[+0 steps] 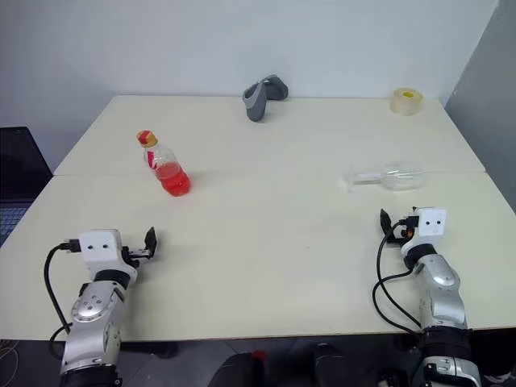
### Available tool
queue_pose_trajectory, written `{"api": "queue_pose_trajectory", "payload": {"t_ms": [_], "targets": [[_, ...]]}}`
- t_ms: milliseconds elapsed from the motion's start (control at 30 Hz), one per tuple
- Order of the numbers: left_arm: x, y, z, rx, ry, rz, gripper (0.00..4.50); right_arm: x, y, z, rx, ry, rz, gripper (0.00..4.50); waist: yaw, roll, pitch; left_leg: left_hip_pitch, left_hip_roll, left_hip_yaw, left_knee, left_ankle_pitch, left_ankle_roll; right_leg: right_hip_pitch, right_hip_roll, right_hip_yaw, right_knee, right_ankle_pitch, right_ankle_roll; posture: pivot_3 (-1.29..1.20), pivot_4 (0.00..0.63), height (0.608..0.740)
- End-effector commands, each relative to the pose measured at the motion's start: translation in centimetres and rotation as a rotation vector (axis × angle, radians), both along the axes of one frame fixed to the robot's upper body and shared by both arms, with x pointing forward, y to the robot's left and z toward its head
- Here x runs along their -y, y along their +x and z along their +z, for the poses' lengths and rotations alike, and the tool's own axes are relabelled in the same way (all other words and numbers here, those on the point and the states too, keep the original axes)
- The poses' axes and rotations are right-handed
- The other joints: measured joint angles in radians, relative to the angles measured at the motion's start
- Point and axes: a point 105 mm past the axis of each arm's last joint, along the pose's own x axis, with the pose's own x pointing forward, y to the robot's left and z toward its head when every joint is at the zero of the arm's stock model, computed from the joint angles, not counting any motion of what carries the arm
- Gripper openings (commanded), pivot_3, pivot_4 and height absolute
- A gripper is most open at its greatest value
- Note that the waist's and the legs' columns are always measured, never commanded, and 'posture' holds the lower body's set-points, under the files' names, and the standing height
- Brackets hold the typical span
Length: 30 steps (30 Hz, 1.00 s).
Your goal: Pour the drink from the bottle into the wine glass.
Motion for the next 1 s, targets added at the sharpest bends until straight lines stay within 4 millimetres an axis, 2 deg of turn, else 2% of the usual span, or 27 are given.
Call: {"api": "queue_pose_trajectory", "payload": {"t_ms": [33,333,867,1000], "targets": [[0.4,0.0,1.5,0.06,0.029,-0.024,4.48,0.4,0.3,1.9,0.071,-0.029,-0.005,4.5,0.0,0.0,0.0,0.0,0.0,0.0,0.0,0.0,0.0,0.0,0.0,0.0,0.0,0.0,0.0,0.0,0.15,0.74],[0.6,0.0,1.5,0.053,0.073,-0.035,4.48,0.0,0.1,1.9,0.069,-0.052,0.026,4.5,0.0,0.0,0.0,0.0,0.0,0.0,0.0,0.0,0.0,0.0,0.0,0.0,0.0,0.0,0.0,0.0,0.15,0.74],[0.6,-0.1,1.6,0.061,0.084,-0.038,4.48,-1.9,0.0,2.0,0.076,-0.059,0.132,4.5,0.0,0.0,0.0,0.0,0.0,0.0,0.0,0.0,0.0,0.0,0.0,0.0,0.0,0.0,0.0,0.0,0.15,0.74],[0.6,-0.1,1.5,0.057,0.086,-0.036,4.48,-1.8,0.1,2.0,0.072,-0.071,0.12,4.5,0.0,0.002,0.001,-0.001,-0.004,-0.02,0.001,0.0,0.0,0.01,-0.006,-0.02,-0.006,0.0,-0.001,0.0,0.15,0.74]]}}
